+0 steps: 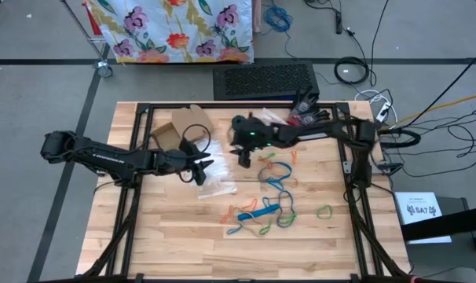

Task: Sort rubber bands
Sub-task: Open the transparent zip bag

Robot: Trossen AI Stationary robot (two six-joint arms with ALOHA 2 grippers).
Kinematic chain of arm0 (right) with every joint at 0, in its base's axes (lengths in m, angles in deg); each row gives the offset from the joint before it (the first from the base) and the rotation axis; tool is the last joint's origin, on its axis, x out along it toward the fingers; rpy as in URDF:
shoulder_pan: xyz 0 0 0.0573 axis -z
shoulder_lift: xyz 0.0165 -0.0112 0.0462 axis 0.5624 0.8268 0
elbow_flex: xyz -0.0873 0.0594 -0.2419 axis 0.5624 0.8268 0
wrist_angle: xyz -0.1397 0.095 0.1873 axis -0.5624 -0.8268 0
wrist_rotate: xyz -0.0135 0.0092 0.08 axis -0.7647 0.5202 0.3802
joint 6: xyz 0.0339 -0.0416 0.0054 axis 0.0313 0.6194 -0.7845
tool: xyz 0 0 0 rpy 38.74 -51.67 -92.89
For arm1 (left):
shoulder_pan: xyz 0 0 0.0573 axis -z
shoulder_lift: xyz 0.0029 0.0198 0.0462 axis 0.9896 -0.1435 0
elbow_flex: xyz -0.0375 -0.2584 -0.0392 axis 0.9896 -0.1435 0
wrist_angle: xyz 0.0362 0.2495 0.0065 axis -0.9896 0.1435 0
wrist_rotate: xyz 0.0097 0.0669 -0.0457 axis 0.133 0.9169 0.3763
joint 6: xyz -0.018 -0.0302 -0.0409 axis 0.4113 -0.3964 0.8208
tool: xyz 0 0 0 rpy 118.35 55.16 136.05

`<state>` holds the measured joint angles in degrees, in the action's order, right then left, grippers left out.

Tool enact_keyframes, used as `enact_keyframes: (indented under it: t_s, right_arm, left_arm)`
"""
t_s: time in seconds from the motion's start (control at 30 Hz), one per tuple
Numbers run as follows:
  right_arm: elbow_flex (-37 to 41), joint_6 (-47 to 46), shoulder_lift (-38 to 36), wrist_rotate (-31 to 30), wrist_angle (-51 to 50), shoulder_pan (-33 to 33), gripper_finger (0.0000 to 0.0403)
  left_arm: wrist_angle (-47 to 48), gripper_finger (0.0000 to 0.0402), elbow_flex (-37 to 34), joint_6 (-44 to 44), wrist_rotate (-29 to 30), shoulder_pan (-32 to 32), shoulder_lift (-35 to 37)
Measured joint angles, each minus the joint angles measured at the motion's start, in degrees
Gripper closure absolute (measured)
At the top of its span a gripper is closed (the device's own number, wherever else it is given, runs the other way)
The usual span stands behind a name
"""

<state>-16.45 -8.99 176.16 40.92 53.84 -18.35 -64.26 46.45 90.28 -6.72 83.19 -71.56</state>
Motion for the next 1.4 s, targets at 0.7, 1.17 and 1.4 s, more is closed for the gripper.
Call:
enact_keyframes:
  t_s: [0.7, 1.17, 1.4]
  right_arm:
    - [-14.67, 9.68, 16.65, 4.37, -15.16, 0.23, 0.0333]
    - [-13.98, 8.77, 10.35, 1.44, -24.48, -0.83, 0.0403]
    - [-14.13, 11.02, 5.66, -2.91, -29.15, -4.23, 0.0402]
  left_arm:
    - [1.49, 0.0261, 0.00, -0.48, 0.09, 2.46, 0.04]
    - [1.81, 0.0261, 0.02, -0.07, 0.32, 2.46, 0.04]
    - [1.73, 0.0261, 0.02, -0.09, 0.34, 2.46, 0.07]
